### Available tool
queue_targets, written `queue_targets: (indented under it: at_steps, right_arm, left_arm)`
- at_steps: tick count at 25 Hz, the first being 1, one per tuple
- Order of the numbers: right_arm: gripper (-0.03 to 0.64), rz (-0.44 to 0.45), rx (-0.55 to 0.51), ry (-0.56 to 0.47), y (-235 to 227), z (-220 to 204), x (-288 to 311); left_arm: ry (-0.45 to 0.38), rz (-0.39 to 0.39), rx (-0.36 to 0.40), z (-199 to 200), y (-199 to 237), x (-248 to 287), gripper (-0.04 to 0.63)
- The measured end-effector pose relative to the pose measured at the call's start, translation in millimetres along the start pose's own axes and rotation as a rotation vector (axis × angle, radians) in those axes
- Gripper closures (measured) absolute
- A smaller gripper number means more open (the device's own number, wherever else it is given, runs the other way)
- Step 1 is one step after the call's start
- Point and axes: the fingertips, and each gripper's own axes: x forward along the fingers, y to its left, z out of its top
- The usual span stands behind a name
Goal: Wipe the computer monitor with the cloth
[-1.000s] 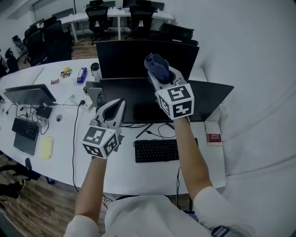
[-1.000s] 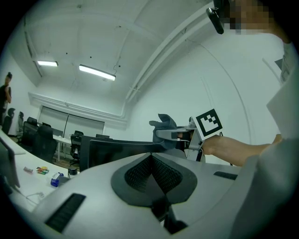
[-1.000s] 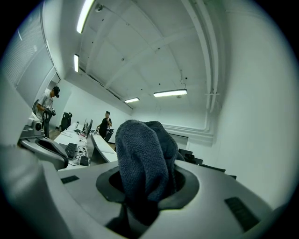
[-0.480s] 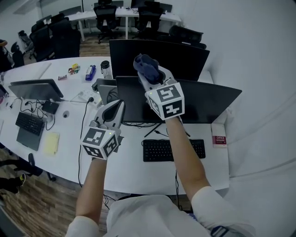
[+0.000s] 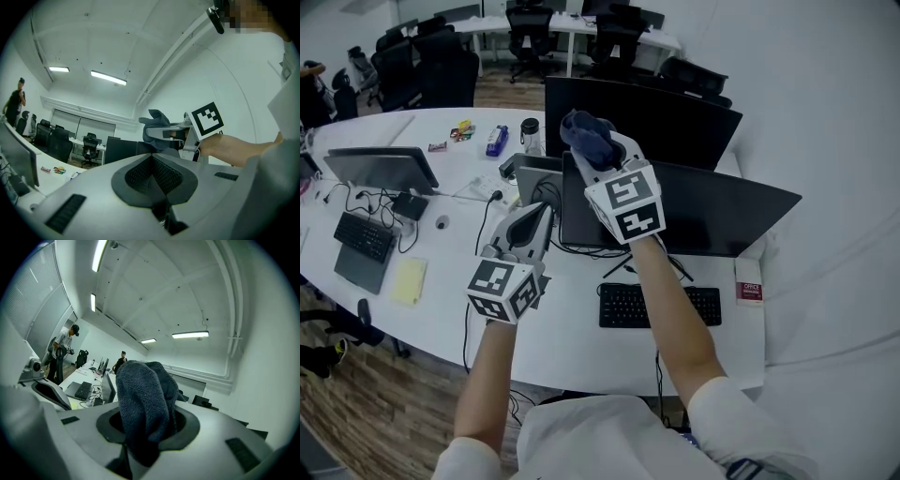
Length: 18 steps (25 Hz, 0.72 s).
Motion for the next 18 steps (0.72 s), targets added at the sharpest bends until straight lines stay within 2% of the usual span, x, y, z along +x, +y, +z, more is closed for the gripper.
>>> queue_targets:
  at_steps: [9, 18]
  right_arm:
    - [0.479, 0.031, -0.105, -0.027, 41, 3, 18]
    - [0.479, 0.04, -0.33, -0.041, 77, -7, 26]
  left_arm:
    - [0.004, 0.018, -0.018, -8, 15, -10, 0.583]
    - [0.015, 0.039, -0.018, -13, 29, -16, 0.583]
